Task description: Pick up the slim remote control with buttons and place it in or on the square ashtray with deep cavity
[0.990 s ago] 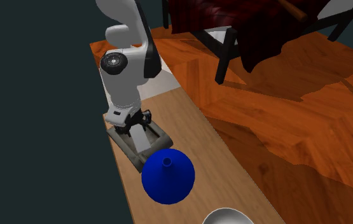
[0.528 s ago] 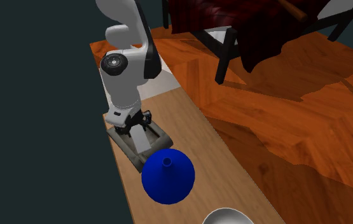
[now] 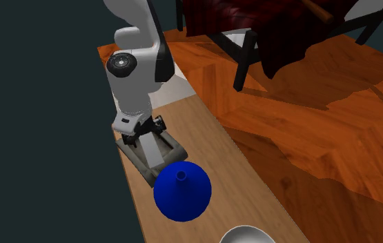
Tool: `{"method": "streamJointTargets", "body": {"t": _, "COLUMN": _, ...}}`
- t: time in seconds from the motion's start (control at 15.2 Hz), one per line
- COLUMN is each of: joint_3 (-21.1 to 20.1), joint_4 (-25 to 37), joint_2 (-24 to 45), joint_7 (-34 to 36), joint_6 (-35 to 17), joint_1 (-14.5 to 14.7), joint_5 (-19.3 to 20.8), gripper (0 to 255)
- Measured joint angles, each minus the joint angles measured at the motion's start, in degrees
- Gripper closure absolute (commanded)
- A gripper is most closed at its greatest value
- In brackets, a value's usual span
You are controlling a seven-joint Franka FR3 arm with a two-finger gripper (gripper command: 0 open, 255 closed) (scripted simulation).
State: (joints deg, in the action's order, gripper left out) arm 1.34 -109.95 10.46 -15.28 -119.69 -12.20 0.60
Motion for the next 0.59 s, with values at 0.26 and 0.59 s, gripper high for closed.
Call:
{"method": "streamJointTargets", "body": {"t": 0.26, "joint_3": -0.02, "joint_4": 2.64, "joint_2": -1.56, "joint_7": 0.04, "joint_6": 4.19, "joint_1": 0.05, "joint_5": 0.04, "gripper": 0}}
{"method": "streamJointTargets", "body": {"t": 0.59, "joint_3": -0.05, "joint_4": 2.82, "joint_2": -1.79, "joint_7": 0.12, "joint_6": 4.64, "joint_1": 0.10, "joint_5": 0.04, "gripper": 0}}
